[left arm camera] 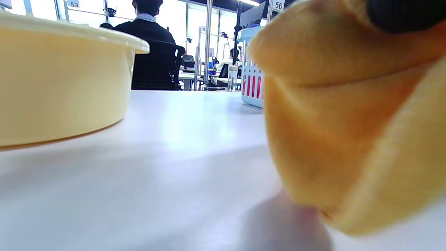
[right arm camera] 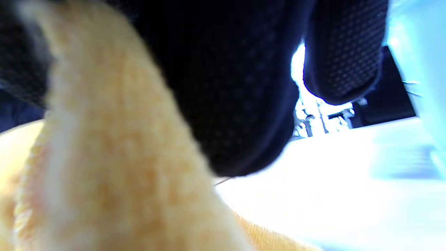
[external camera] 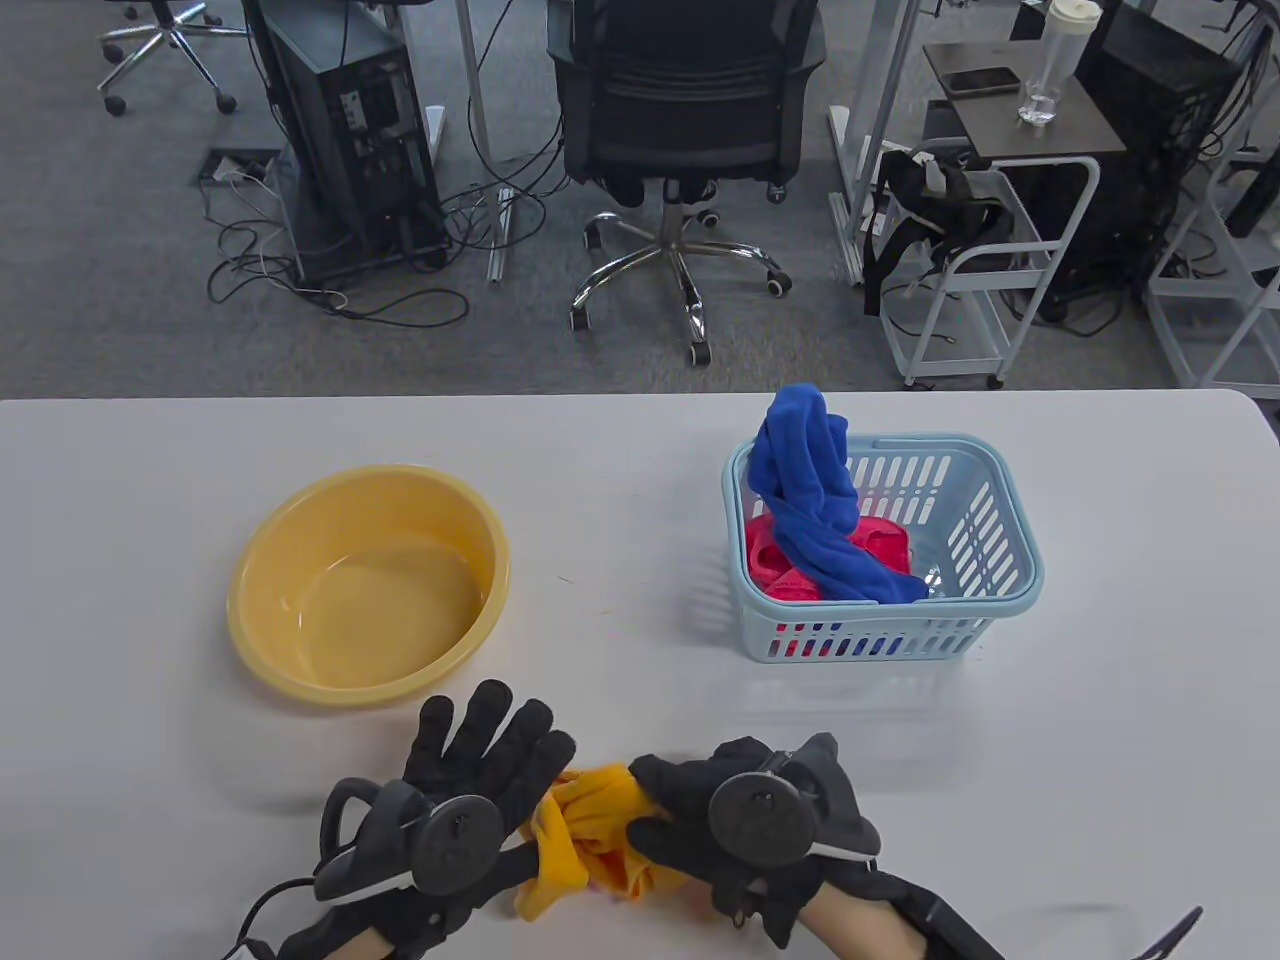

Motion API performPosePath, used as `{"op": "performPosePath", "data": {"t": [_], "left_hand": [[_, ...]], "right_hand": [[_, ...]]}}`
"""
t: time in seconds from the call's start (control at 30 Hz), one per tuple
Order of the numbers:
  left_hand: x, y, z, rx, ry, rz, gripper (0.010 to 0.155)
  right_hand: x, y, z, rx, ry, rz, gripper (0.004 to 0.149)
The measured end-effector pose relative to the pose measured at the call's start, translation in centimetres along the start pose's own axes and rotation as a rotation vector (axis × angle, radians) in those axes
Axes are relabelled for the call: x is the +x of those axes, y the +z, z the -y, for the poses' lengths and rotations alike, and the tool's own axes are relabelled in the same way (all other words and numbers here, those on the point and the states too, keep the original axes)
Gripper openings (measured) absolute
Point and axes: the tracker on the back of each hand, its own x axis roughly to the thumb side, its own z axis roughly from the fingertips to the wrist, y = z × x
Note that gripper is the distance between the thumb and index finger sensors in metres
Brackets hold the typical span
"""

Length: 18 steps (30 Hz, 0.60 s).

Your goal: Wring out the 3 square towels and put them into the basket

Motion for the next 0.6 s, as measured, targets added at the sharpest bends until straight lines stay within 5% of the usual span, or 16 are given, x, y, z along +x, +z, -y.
{"op": "performPosePath", "data": {"t": [0.07, 0.2, 0.37, 0.6], "left_hand": [[-0.1, 0.0, 0.3, -0.090, 0.012, -0.005, 0.093], [0.0, 0.0, 0.3, -0.064, 0.014, -0.009, 0.094], [0.1, 0.2, 0.3, -0.050, 0.014, -0.007, 0.094], [-0.4, -0.2, 0.8, -0.084, 0.015, -0.015, 0.094]], "right_hand": [[-1.3, 0.3, 1.6, -0.031, -0.051, -0.092, 0.064], [-3.8, 0.8, 5.5, -0.118, -0.230, -0.176, 0.064], [-6.7, 2.0, 11.8, -0.386, -0.534, -0.211, 0.064], [-10.6, 1.9, 18.1, -0.742, -0.650, -0.322, 0.064]]}}
